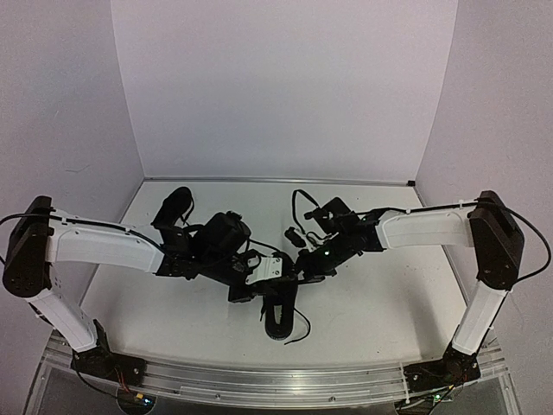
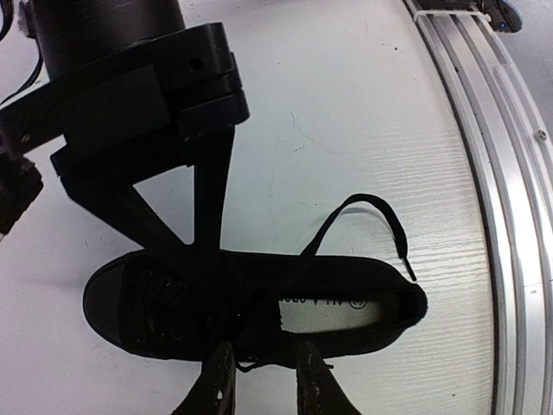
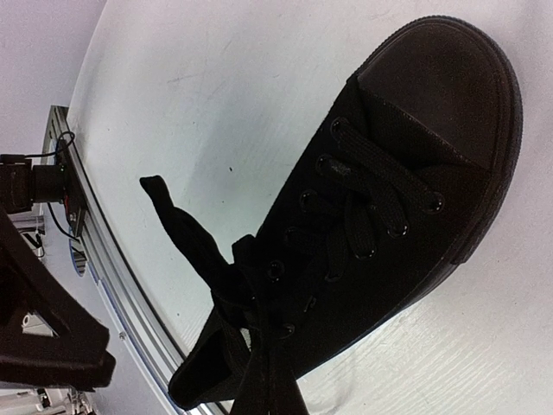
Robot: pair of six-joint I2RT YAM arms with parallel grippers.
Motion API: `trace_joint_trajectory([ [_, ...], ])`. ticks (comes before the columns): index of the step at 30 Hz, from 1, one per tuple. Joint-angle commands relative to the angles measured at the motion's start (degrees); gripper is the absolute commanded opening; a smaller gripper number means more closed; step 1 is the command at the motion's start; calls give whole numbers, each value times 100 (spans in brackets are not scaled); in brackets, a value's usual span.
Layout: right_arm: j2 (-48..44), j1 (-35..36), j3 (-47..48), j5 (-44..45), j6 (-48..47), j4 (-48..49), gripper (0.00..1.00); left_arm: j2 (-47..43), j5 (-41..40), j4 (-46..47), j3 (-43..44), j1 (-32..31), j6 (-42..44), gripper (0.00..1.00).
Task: Tie the shoes
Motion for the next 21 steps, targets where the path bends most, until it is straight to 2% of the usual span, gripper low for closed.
trace_joint_trajectory([
  [1,-233,9,-59,62,15,116,0,379,-348,-469,533,-75,715,22],
  [21,-215,-31,-155,-15,89,213,0,1141,-543,-566,1014,-106,1121,19],
])
